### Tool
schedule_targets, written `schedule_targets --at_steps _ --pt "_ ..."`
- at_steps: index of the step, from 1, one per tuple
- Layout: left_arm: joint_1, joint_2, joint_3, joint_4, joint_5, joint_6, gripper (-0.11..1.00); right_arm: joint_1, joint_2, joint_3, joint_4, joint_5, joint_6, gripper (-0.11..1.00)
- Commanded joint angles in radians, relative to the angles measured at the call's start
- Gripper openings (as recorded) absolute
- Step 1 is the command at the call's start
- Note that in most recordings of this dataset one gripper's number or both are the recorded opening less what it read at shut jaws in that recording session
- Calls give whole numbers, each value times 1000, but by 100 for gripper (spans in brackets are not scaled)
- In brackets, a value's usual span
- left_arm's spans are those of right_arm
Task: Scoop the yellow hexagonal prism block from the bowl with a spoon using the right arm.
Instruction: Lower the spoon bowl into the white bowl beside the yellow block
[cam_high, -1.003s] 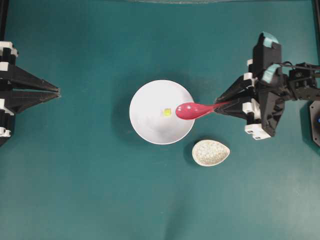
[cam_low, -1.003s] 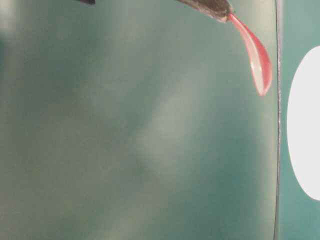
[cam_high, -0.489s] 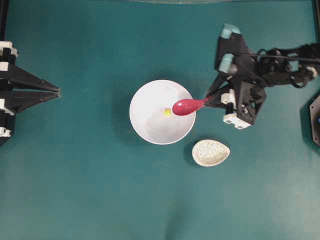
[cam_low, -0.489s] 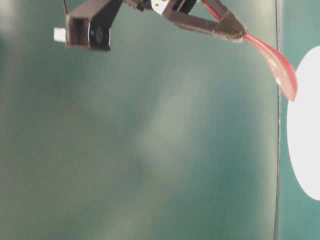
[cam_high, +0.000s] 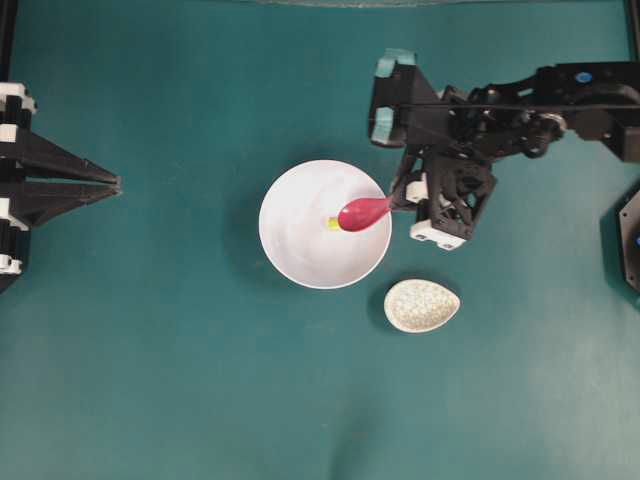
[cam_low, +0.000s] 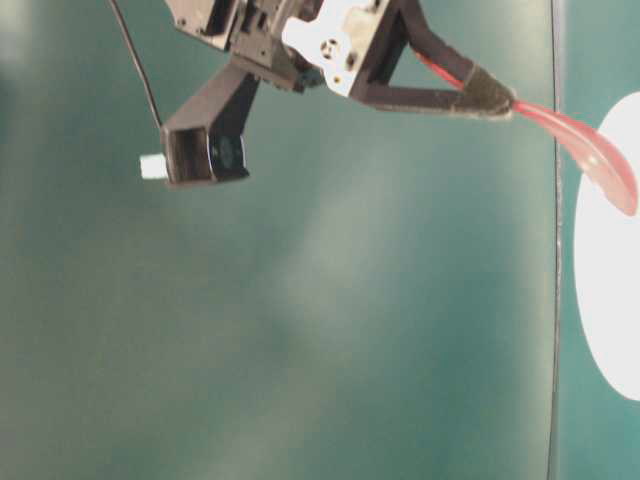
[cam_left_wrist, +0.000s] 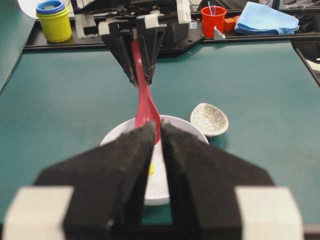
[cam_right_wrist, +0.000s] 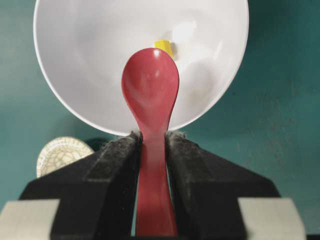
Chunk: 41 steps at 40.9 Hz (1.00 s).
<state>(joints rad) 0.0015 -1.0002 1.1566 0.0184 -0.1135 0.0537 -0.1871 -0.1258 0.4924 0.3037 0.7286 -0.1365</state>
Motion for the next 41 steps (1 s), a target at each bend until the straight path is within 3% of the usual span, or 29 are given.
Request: schedule_targets --at_steps 1,11,24,41 --pt "2 5 -23 2 -3 2 14 -5 -2 -43 -17 28 14 25" --pt "2 5 -25 2 -3 2 14 -5 17 -66 -77 92 81 25" --pt "2 5 -25 2 -3 2 14 -3 26 -75 -78 100 97 25" --pt "2 3 -25 2 -3 2 14 -3 89 -161 -78 221 97 25"
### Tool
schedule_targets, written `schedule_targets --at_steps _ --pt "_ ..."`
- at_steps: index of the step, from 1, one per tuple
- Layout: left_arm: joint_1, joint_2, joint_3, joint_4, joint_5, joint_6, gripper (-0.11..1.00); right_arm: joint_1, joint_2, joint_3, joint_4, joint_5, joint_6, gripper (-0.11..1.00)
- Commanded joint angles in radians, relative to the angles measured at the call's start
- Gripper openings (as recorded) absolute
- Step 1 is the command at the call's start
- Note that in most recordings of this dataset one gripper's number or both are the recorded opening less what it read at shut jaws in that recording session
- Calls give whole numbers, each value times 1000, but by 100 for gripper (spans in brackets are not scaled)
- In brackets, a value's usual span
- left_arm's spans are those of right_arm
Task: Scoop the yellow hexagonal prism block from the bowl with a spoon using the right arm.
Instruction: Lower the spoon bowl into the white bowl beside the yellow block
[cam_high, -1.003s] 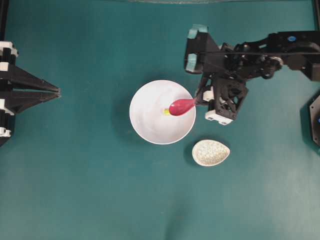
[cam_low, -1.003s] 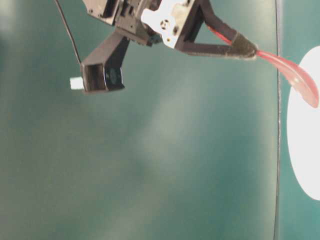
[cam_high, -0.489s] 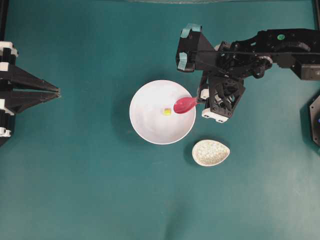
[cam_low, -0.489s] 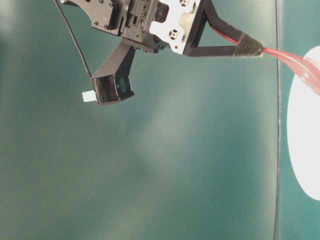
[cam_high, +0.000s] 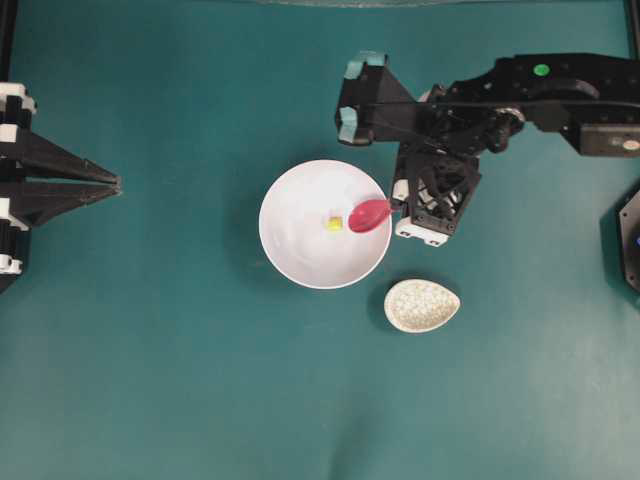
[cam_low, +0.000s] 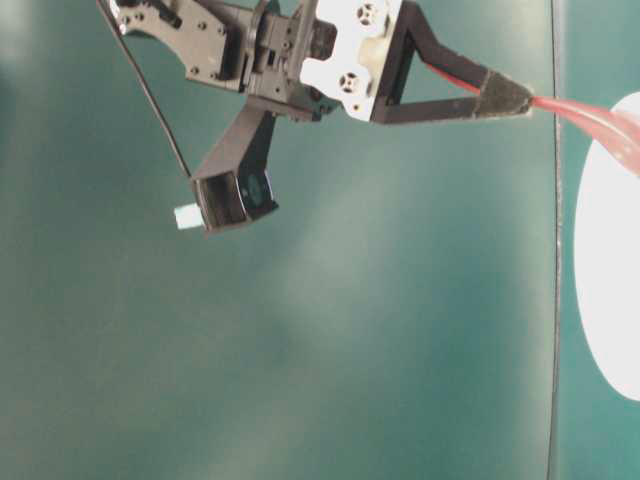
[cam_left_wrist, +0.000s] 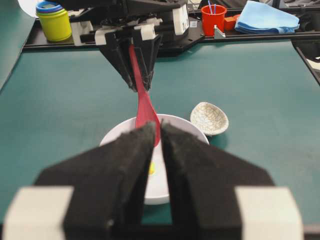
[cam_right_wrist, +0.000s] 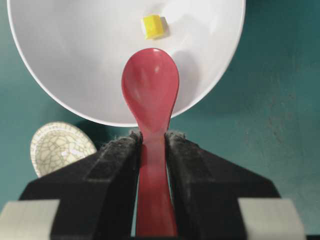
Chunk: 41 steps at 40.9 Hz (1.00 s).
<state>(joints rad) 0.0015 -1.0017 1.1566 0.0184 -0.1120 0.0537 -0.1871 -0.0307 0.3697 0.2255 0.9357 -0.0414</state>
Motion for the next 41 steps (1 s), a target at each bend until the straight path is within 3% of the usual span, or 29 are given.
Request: schedule_targets --at_steps 1,26,41 --pt "2 6 -23 2 -5 2 14 -3 -2 -46 0 18 2 25" --pt "2 5 -25 2 -6 2 14 -5 63 -130 2 121 2 25" --pt "3 5 -23 2 -6 2 14 -3 92 -135 2 118 -3 25"
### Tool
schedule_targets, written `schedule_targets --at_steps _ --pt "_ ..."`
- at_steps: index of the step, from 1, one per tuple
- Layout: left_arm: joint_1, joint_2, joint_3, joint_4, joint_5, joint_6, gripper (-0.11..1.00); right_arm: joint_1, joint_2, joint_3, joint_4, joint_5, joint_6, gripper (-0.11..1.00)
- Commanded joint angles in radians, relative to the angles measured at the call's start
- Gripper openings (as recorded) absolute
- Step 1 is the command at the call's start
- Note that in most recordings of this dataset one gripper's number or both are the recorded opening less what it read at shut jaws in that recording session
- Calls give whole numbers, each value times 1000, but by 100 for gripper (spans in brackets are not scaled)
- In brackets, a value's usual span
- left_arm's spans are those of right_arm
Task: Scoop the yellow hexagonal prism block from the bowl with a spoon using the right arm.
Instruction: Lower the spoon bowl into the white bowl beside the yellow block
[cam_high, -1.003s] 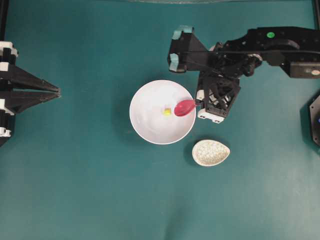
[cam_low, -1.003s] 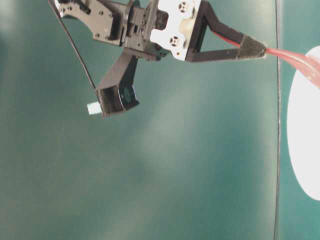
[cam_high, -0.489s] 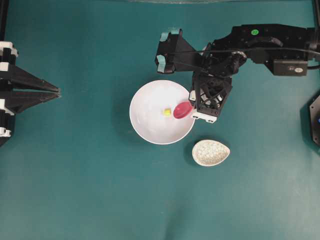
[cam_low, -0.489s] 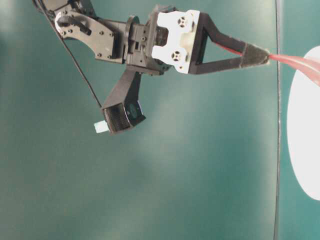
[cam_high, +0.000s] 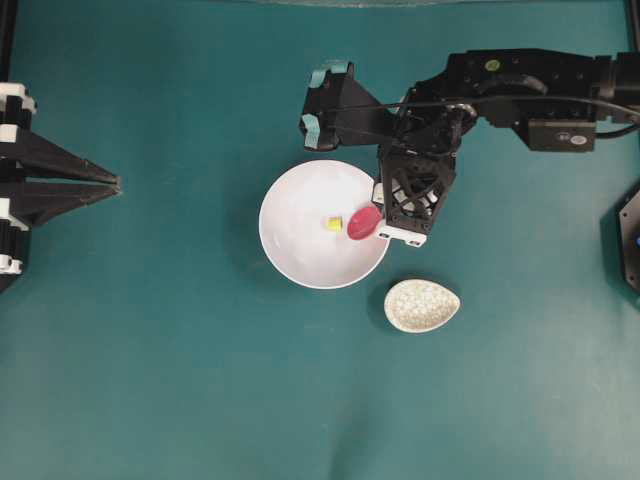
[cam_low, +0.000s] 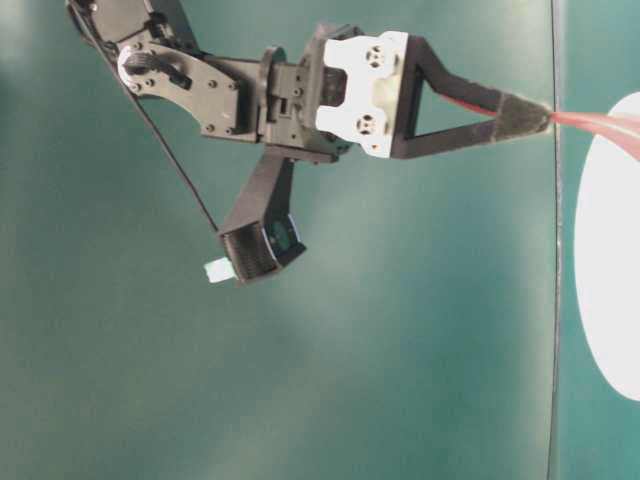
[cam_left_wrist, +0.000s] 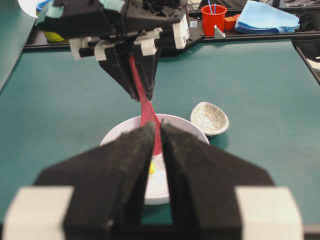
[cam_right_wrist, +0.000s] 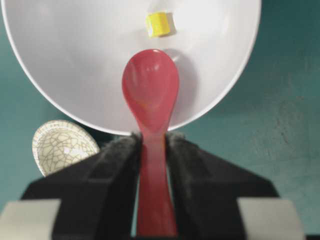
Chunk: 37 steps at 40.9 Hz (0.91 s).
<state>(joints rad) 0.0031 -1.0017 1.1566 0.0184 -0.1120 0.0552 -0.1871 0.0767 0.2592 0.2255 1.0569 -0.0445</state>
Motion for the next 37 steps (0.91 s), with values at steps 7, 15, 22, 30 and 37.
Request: schedule_targets --at_steps 7,15,22,30,37 --pt "0 5 -25 2 -6 0 14 -3 -11 -25 2 -12 -8 25" --pt "0 5 -25 3 -6 0 14 -3 -3 -25 2 -28 -8 25" --pt "0 5 -23 2 -6 0 14 -3 6 -25 2 -40 -9 25" --pt "0 6 -25 2 -6 2 14 -3 17 -25 0 -58 -11 25" --pt "0 5 -25 2 -6 2 14 -3 25 -25 2 -77 -12 25"
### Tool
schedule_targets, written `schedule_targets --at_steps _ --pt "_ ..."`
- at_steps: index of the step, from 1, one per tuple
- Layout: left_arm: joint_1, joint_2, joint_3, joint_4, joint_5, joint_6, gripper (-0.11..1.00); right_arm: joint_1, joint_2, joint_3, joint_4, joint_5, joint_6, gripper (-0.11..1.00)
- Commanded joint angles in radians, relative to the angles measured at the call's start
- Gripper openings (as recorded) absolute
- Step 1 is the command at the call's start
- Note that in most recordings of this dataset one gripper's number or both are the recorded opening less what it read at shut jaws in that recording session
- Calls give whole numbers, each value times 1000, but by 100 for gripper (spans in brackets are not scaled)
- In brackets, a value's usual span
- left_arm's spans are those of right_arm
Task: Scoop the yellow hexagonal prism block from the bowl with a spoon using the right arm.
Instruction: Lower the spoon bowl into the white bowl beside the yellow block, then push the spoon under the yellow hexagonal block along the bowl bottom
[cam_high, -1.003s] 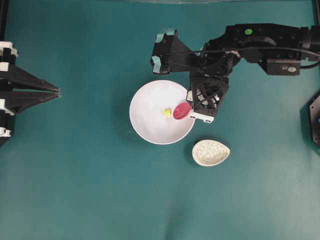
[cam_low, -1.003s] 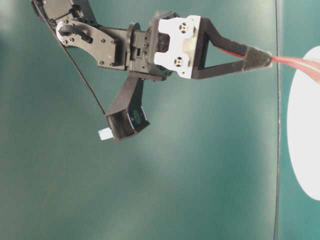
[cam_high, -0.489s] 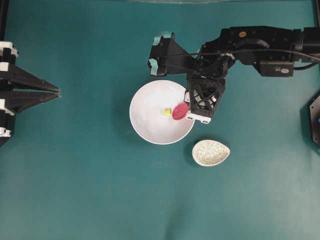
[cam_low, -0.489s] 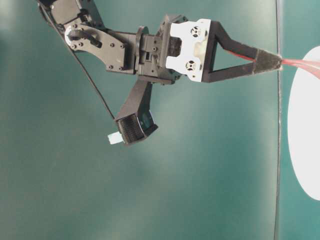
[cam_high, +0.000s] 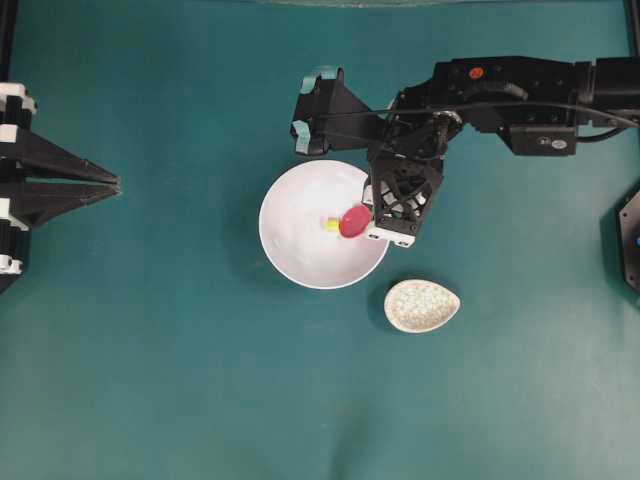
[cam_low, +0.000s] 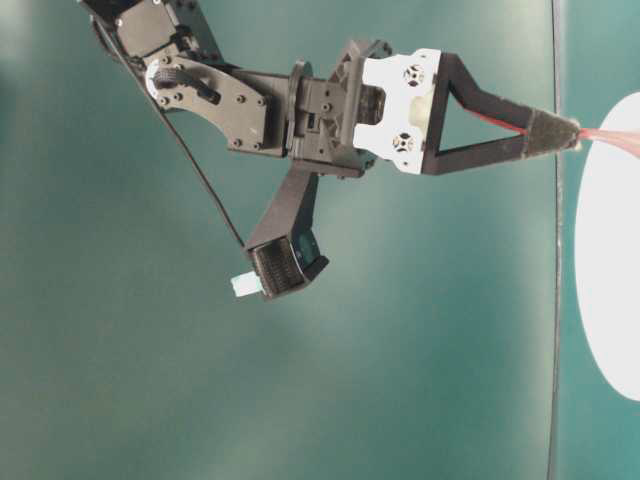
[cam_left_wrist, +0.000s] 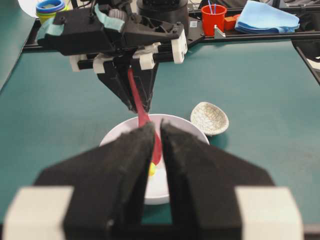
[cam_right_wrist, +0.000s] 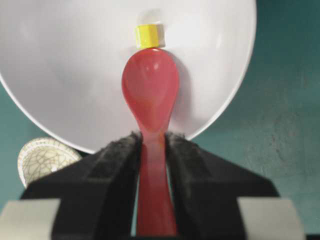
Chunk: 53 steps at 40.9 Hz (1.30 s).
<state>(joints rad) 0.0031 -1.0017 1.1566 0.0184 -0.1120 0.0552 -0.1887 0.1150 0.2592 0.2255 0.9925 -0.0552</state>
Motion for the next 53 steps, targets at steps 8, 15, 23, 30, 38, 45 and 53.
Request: schedule_targets --at_steps 8,15,23,30,38,45,53 --pt "2 5 -23 2 -6 2 14 5 -8 -25 2 -40 -2 25" --pt "0 5 -25 2 -5 8 14 12 -2 -25 3 -64 -2 25" --pt "0 5 -23 2 -5 26 14 18 2 -25 5 -92 -2 25" --pt "0 5 -25 2 -3 26 14 26 5 -23 5 -129 -2 25" --pt "0 3 -26 2 -8 25 14 31 6 -18 6 -172 -2 25" --pt "0 -8 -29 2 -8 12 14 32 6 -17 17 -181 -2 25" --pt "0 -25 -34 -3 -8 3 14 34 6 -15 28 -196 -2 25"
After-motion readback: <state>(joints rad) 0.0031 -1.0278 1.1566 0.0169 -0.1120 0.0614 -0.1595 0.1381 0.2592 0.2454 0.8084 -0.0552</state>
